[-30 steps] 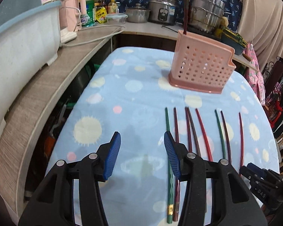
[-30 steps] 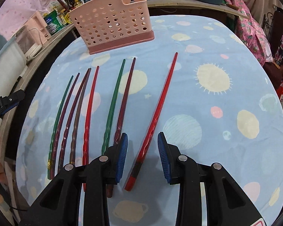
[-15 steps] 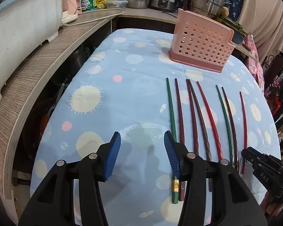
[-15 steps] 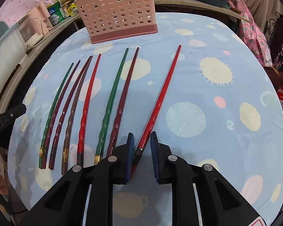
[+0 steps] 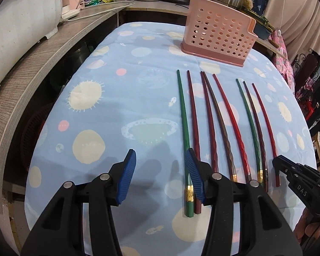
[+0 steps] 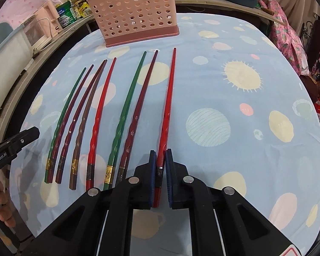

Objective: Organize utensils
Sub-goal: 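Grasp a green chopstick with the left tool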

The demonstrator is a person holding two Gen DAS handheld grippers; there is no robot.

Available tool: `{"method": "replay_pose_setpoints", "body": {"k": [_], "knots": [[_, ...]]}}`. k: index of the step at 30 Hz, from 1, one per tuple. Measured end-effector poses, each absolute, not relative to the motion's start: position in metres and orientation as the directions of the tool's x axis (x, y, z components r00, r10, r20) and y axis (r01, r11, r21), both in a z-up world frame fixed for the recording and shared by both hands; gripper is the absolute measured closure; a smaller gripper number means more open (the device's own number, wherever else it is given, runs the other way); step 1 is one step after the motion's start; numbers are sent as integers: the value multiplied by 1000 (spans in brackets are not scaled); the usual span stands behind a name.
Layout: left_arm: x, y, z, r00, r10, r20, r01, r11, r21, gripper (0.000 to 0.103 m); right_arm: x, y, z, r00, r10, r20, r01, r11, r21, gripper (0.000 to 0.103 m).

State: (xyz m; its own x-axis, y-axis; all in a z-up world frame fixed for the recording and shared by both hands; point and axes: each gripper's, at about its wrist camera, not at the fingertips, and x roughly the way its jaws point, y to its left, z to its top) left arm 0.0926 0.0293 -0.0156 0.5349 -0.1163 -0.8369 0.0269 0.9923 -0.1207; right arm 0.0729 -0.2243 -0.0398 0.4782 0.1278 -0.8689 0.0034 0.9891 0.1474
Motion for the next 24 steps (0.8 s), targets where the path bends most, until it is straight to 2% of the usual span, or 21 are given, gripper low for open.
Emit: {"method": "replay_pose_setpoints", "body": {"k": [24], "knots": [[86,13,-39,480,-112,-870,55,994,-97,56,70,-224,-40,480,140,-866,6,987,162,94]]}}
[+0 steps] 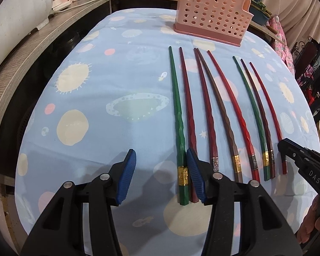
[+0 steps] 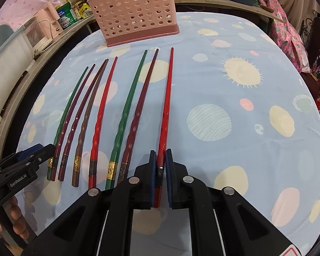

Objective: Organize utensils
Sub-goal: 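Grasp a green chopstick with the left tool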

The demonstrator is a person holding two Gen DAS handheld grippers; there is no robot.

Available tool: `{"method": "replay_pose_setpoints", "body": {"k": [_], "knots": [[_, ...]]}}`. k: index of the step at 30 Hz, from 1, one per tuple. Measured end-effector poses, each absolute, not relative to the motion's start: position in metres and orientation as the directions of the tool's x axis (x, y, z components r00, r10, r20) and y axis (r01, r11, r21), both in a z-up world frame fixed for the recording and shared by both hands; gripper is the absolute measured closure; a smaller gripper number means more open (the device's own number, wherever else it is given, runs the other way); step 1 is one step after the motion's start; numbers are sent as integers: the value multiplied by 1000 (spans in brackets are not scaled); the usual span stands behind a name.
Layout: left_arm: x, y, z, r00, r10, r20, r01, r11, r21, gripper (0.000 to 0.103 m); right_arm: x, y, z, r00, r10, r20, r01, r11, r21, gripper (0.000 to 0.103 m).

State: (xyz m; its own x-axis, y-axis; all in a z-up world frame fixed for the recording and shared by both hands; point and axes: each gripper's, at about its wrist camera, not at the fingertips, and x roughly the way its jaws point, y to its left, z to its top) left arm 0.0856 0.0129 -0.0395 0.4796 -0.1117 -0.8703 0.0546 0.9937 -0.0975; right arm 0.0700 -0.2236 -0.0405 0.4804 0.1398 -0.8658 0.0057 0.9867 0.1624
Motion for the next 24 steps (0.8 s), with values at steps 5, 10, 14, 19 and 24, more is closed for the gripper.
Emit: {"method": "replay_pose_setpoints", "body": {"k": [5,10,14,19,24], "knots": [[86,11,-40,484,-94,-870,60,995,-73,57,71,-223,-41,482,141,-865,3,987,163,94],[88,11,-41,487,-86,-869,59,996,-65,57,72,-223,-41,482,142,-865,2,987,163,94],[92,8,-42,488,-70,-870,52,997,-51,57,74,-223,-41,484,143,-863,3,986,165,94],[91,15,-41,484,-70,-872,46,997,-54,72,73,-224,-41,486,148,-862,1,986,170,94],[84,21,-40,472,-105,-876,50,994,-93,73,71,-225,-41,486,150,-861,3,985,173,94]]}}
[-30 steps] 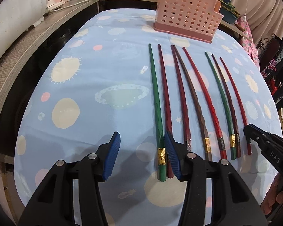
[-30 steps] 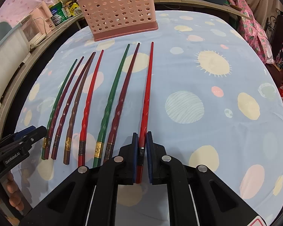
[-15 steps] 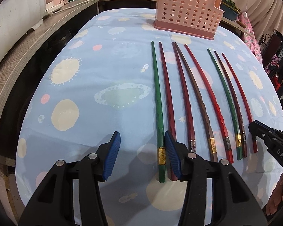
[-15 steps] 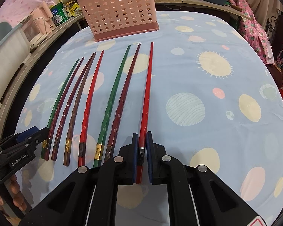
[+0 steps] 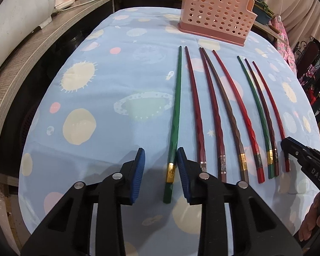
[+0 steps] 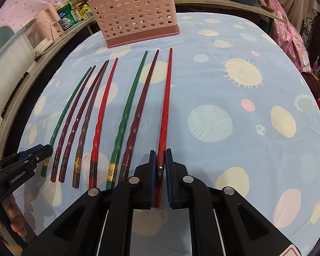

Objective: Organize utensils
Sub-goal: 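Grasp a green chopstick with the left tool, then lift the green chopstick with the left tool while the right tool lowers the red chopstick into the basket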

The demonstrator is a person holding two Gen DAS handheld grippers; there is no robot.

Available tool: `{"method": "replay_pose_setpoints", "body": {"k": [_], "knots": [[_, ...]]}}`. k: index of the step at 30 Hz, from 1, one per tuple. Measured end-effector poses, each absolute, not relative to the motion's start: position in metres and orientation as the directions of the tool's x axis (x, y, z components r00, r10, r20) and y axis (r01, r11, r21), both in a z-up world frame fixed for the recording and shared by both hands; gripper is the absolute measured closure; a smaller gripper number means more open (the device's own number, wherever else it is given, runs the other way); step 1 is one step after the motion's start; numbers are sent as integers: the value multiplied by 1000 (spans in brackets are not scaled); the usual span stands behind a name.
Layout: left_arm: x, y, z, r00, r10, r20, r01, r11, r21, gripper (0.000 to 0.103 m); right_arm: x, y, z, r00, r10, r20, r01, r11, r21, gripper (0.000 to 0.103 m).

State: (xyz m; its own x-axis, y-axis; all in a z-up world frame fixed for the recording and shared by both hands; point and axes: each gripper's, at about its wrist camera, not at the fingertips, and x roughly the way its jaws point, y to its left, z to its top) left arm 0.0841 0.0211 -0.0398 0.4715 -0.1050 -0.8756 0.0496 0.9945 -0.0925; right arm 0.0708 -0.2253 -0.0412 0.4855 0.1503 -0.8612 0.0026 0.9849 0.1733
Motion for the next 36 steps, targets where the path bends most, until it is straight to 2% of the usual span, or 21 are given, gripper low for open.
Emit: {"method": "replay_pose_setpoints", "body": {"k": [8,10,11,12,23,36], "knots": [[76,18,-40,480,-109,-871,59,994,-92,73,62,-225,-41,486,153,-860,1,985,175,94],[76,18,-40,478,-123,-870,62,992,-107,84,60,-225,-41,485,154,-861,-4,985,174,94],[76,18,-40,475,-129,-871,67,992,-110,94,60,-225,-41,485,155,-861,-3,985,175,94],[77,18,-40,469,-140,-872,73,990,-120,95,59,-225,-41,484,156,-861,-3,984,176,94],[75,28,-20,480,-168,-861,63,985,-158,96,57,-230,-18,518,165,-839,0,981,193,95],[96,36,58,617,-194,-762,70,979,-192,96,74,-251,65,684,137,-717,23,978,209,96]]}}
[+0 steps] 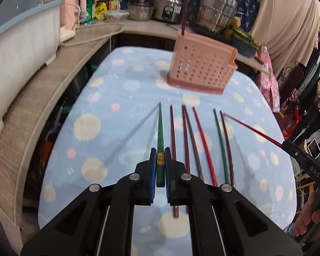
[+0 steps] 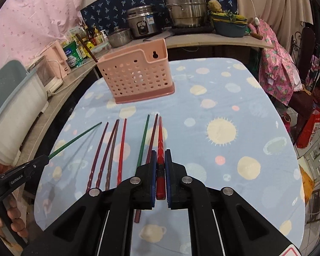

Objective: Organize utensils
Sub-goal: 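Lift the green chopstick with the left tool while the right tool lowers the red chopstick into the basket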

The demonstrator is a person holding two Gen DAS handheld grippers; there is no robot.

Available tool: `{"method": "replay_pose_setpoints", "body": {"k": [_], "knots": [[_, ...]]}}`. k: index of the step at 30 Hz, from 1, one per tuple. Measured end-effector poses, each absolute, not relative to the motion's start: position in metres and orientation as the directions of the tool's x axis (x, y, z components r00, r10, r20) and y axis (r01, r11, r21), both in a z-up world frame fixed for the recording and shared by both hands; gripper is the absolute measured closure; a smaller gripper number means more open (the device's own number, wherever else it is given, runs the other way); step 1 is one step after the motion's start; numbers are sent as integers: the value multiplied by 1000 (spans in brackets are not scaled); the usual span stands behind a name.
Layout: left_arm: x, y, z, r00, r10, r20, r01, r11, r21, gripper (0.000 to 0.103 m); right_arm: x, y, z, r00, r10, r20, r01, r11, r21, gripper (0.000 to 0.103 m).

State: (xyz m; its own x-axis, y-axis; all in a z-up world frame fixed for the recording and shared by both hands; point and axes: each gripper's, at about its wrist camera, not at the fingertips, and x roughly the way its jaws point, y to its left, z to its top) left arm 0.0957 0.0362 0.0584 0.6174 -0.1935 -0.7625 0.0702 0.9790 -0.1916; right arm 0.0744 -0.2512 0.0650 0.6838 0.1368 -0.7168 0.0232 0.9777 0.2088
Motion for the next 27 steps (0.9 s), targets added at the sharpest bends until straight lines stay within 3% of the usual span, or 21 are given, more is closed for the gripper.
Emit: {"method": "replay_pose_setpoints", "body": {"k": [18,27], "knots": [[178,32,163,771,-185,-610,79,977,-197,96,149,-269,148,815,100,-571,30,976,214,96],[211,17,237,840,-245,-484,140,960,-244,96,191,-279,226,898,120,-423,-2,963,268,96]]}}
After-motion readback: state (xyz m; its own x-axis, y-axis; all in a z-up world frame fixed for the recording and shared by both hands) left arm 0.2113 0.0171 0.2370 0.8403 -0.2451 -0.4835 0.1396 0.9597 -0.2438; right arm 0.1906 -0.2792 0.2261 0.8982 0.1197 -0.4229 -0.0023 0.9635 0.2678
